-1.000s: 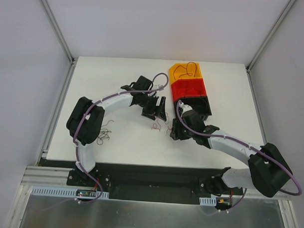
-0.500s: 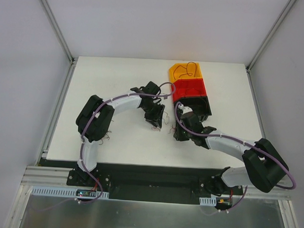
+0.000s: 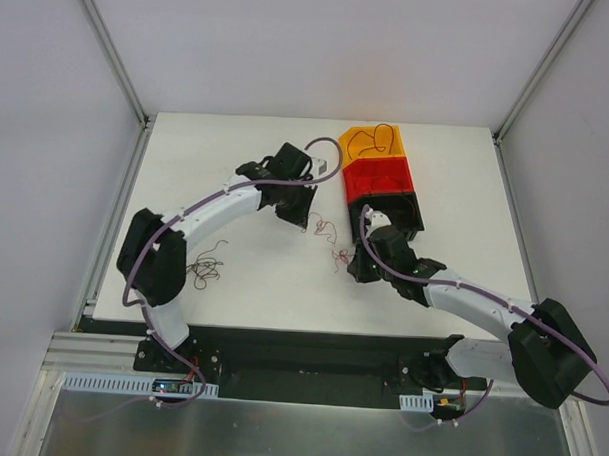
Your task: Untangle the cables
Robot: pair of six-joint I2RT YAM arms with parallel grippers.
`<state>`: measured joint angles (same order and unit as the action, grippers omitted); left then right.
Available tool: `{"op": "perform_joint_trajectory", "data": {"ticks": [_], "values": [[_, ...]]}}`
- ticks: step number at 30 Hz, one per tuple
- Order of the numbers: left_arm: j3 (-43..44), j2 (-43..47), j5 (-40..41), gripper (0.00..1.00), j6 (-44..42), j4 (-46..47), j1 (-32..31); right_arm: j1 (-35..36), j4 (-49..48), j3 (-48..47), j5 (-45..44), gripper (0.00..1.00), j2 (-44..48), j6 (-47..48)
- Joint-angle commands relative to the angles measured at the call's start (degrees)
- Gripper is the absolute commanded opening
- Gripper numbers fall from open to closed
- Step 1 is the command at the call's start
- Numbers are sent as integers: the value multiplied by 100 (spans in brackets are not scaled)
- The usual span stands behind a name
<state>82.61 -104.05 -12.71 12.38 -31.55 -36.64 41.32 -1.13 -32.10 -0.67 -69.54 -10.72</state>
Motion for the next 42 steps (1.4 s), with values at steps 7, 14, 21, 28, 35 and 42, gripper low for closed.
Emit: {"op": "perform_joint_trajectory", "data": {"ticks": [7,14,21,28,35,42], "values": [[-122,1273,603,0,-579,-97,17,210,-257,-112,1104,44,19,-132],[-289,1826,401,0,-561,96,8,-377,-213,-271,840,68,783,-1043],[-570,2450,164,0,-597,482,8,-1372,-416,-664,1701,75,864,-1601],[-1009,3065,-65,0,-605,1063,-80,-1741,-555,-1193,2185,76,275,-2478],[-1168,3321,23,0,-702,1265,-264,-1636,-1011,-1423,2685,73,-402,-2777],[-1194,3417,-12,0,-702,1309,-317,-977,-1478,-1246,2589,67,-850,-2874]]}}
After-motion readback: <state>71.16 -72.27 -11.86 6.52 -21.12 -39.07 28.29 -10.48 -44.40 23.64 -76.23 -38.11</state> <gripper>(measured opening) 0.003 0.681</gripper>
